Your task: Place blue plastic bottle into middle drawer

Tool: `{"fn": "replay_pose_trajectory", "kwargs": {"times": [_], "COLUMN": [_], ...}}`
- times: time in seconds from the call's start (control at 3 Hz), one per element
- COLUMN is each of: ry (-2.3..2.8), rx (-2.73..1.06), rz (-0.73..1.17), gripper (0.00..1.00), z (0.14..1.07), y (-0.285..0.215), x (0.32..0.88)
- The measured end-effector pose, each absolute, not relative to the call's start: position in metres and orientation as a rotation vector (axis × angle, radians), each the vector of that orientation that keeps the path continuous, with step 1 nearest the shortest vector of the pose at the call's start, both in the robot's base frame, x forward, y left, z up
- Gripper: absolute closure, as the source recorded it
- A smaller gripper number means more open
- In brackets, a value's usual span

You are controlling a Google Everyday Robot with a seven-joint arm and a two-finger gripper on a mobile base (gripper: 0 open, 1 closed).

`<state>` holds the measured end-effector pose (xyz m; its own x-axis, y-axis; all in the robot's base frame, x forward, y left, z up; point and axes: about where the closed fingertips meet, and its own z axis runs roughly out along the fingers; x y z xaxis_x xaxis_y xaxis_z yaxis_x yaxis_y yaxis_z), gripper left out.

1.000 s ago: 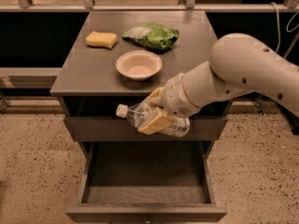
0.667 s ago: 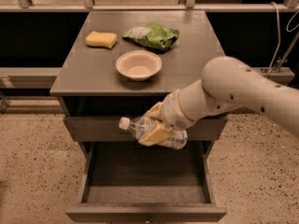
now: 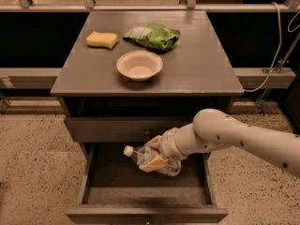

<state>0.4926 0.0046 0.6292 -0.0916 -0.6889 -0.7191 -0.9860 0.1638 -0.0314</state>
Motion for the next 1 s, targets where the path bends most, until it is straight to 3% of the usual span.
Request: {"fn": "replay_pose_trajectory", "kwargs": {"times": [0.33,1.0], "ry": [1.845,1.856], "rx": [-1.59,-1.675], "rz": [0.635,0.513], "gripper": [1.0,1.0], "z": [0.627,0.533], "y": [0.006,0.001], "x": [0.493,0.499]}}
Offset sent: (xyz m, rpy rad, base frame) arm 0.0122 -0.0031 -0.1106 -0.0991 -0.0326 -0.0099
